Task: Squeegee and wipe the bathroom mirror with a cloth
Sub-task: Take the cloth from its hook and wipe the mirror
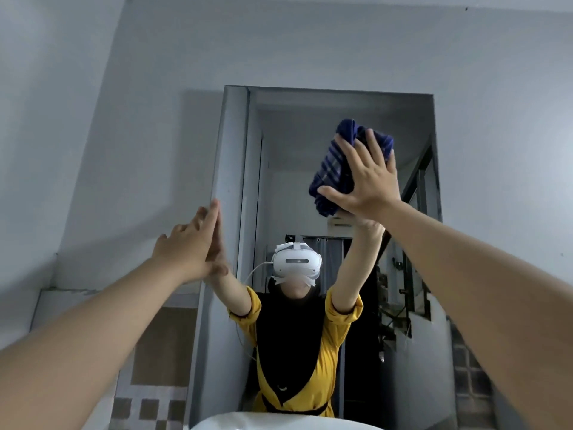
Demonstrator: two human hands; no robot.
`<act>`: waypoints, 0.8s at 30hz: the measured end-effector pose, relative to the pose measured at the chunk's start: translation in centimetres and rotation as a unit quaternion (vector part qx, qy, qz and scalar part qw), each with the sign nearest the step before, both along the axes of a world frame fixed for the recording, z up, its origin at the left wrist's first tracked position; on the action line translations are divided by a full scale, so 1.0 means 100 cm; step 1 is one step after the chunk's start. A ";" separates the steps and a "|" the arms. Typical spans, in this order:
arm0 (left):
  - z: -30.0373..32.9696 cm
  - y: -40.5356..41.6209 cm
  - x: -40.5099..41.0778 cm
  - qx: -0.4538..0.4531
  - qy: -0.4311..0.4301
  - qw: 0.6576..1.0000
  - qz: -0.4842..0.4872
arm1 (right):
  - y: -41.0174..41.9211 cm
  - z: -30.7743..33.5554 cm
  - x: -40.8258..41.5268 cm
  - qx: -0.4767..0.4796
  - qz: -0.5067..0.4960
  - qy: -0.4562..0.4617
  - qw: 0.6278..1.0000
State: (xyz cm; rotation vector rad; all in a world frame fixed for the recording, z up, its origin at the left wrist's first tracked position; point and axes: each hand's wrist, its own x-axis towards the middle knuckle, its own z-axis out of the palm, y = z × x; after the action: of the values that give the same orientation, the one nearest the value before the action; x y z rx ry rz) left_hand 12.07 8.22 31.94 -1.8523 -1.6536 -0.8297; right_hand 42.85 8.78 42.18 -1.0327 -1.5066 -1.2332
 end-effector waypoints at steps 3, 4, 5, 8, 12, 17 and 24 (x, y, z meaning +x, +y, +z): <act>-0.001 0.001 -0.002 0.005 -0.006 1.000 -0.021 | -0.006 -0.010 0.039 -0.002 -0.005 0.044 0.999; -0.001 0.001 -0.003 0.006 -0.003 1.000 -0.024 | -0.008 -0.015 0.051 -0.001 -0.002 0.060 0.998; -0.001 0.002 -0.004 0.006 0.000 1.000 -0.026 | -0.010 -0.021 0.063 0.001 0.000 0.078 0.997; -0.001 0.005 -0.007 0.006 -0.002 1.000 -0.027 | -0.014 -0.039 0.092 -0.007 0.007 0.135 0.991; -0.002 0.005 -0.005 0.004 -0.006 1.000 -0.023 | -0.013 -0.059 0.098 -0.015 0.054 0.212 0.976; -0.002 0.003 -0.003 0.003 -0.008 1.000 -0.027 | -0.010 -0.082 0.079 0.002 0.025 0.241 0.970; -0.002 0.006 -0.008 0.004 -0.009 0.999 -0.050 | -0.003 -0.099 0.051 0.027 -0.008 0.278 0.960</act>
State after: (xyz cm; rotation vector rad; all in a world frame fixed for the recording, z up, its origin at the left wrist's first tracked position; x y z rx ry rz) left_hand 11.31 8.84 31.74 -1.9406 -1.5760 -0.8969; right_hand 47.95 8.50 32.29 -1.2307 -1.0224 -0.8842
